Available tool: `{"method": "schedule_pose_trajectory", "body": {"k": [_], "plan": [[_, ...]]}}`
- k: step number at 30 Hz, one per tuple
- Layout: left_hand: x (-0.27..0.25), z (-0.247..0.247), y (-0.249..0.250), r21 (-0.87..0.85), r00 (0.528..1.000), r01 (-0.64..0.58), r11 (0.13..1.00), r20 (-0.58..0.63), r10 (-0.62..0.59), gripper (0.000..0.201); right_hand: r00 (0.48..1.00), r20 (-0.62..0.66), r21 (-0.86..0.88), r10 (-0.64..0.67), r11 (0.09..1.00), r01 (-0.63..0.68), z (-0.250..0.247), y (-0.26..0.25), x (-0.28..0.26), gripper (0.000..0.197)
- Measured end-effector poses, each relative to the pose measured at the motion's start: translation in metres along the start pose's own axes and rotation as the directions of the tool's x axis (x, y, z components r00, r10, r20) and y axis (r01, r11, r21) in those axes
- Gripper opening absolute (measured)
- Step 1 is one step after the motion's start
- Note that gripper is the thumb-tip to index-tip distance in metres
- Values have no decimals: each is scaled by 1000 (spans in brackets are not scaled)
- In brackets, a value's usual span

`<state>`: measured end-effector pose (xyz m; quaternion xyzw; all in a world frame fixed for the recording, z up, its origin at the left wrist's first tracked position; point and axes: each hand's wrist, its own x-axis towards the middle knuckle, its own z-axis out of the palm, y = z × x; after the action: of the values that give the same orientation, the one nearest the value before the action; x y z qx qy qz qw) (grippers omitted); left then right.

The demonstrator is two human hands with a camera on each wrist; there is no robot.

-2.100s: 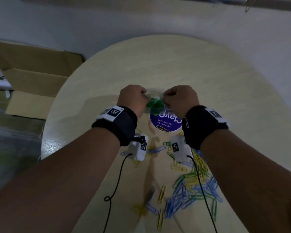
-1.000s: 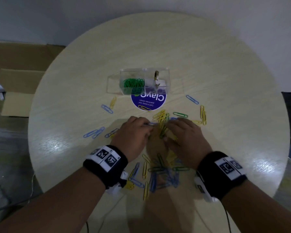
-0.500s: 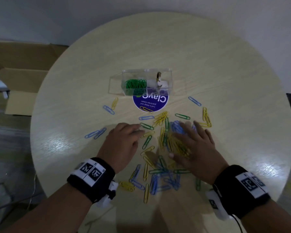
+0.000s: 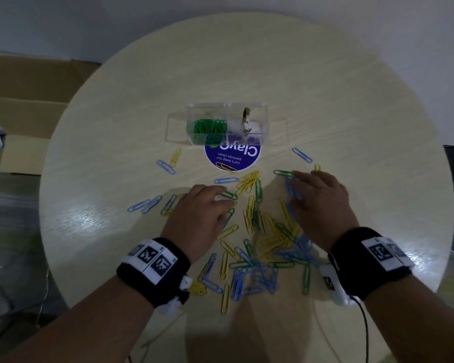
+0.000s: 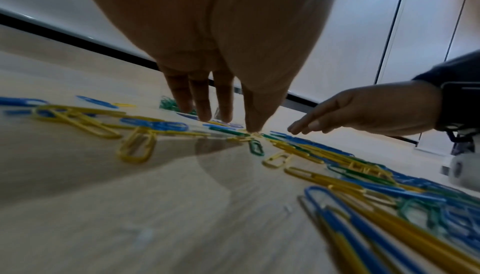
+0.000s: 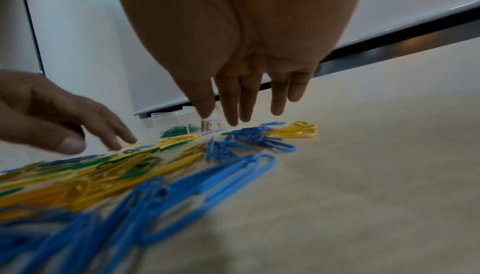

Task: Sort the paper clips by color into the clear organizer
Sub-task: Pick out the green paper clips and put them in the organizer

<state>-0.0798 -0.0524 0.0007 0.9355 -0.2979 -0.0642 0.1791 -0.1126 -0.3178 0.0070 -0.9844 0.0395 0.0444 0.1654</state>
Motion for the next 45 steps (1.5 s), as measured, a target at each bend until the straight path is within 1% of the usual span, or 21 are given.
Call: {"method": "schedule_pose_trajectory", "body": {"k": [3, 5, 7, 10, 12, 14, 15, 16, 17, 19, 21, 23, 25, 27, 29, 31, 33, 36, 40, 43, 45], "plan": [[-7, 8, -6, -12, 998, 35, 999, 46, -34, 28, 989, 144, -60, 40, 998, -32, 0, -2, -1, 52], [-14, 8, -10, -21, 998, 49, 999, 34, -48, 28, 976, 218, -100, 19, 995, 3, 3, -6, -10, 55], [-17, 5, -13, -37, 997, 73, 997, 10, -73, 28, 966, 259, -76, -1, 997, 21, 2, -13, -23, 56], [-14, 2, -18, -77, 994, 107, 991, 40, -104, 26, 945, 326, -17, 10, 1000, -5, 1, -20, -39, 56], [-9, 1, -22, -116, 994, 106, 988, 37, -102, 25, 959, 282, 53, -10, 999, -5, -2, -21, -42, 51], [-4, -2, -24, -174, 995, 87, 981, -36, -95, 21, 994, 97, 109, -45, 993, 35, -3, -17, -32, 39], [1, -5, -24, -174, 992, 71, 982, -89, -88, 20, 999, 11, 113, -32, 993, 31, -3, -12, -21, 36], [7, -7, -24, -146, 988, 60, 988, -131, -79, 21, 999, -39, 115, -3, 993, 8, -3, -8, -8, 35], [13, -9, -25, -105, 985, 58, 993, -154, -74, 22, 998, -50, 115, 26, 993, -20, -5, -7, 6, 37], [26, -10, -27, -28, 986, 58, 998, -156, -62, 22, 998, 10, 72, 60, 996, -61, -6, -11, 29, 36], [34, -7, -28, 33, 994, 50, 998, -96, -46, 21, 990, 115, 4, 88, 996, -89, -4, -17, 43, 27], [39, -5, -26, 62, 998, 65, 996, -31, -63, 14, 973, 186, 24, 138, 989, -145, -1, -20, 51, 18], [44, -8, -23, 44, 993, 118, 992, 8, -119, 9, 954, 244, 57, 176, 979, -195, -1, -21, 55, 14], [47, -15, -20, 6, 981, 181, 983, 69, -181, 6, 953, 253, 85, 163, 978, -190, -3, -23, 55, 13], [43, -21, -16, -76, 970, 233, 969, 85, -227, 3, 963, 224, 145, 153, 971, -188, -7, -27, 50, 12], [27, -25, -8, -182, 960, 278, 943, 91, -266, 5, 969, 182, 215, 166, 955, -204, -8, -33, 44, 9], [5, -22, 3, -238, 953, 298, 925, 124, -275, 7, 965, 183, 236, 190, 944, -231, -4, -39, 39, 9], [-19, -9, 10, -201, 956, 280, 939, 146, -254, 14, 955, 201, 230, 218, 937, -263, 5, -51, 37, 10], [-23, -1, 8, -84, 971, 222, 971, 113, -212, 14, 951, 225, 134, 212, 960, -246, 10, -61, 41, 18], [-22, -2, 8, -97, 960, 257, 961, 141, -243, 10, 948, 247, 88, 201, 970, -229, 7, -61, 42, 25], [-20, -3, 7, -93, 955, 260, 961, 168, -243, 10, 944, 267, 53, 192, 975, -214, 6, -58, 42, 26]]}}
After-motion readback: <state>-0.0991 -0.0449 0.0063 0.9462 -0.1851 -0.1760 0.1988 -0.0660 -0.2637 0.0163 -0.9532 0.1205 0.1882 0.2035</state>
